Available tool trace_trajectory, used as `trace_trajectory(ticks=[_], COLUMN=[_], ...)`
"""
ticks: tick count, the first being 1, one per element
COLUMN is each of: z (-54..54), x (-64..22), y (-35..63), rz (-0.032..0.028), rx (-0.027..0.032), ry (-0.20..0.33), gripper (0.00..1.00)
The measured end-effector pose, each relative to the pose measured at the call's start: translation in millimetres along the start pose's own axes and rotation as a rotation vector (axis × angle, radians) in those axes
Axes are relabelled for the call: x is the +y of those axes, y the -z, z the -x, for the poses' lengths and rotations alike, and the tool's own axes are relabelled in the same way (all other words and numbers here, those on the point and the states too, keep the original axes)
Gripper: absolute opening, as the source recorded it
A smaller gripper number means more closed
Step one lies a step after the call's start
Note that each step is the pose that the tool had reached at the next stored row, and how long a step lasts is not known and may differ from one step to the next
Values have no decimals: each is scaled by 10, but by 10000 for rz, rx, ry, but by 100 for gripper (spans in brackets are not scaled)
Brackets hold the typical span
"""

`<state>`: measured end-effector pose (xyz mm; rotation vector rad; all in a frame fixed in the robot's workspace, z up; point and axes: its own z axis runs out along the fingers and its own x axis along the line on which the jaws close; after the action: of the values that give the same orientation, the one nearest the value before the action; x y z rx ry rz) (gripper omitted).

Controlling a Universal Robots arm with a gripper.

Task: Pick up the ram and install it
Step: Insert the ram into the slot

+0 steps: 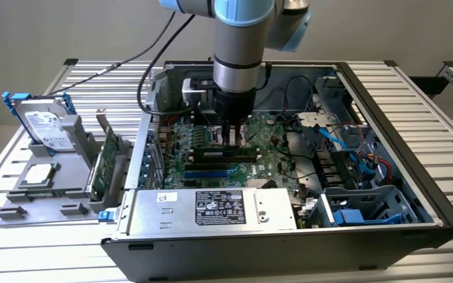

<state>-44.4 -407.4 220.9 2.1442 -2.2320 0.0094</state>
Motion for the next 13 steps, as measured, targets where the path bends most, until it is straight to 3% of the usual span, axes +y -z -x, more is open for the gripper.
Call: trace_trajectory(ticks=[13], z=[1], x=[-3], y=[-25], rz=[-11], rx=[60], ry=[-1], gripper=[14])
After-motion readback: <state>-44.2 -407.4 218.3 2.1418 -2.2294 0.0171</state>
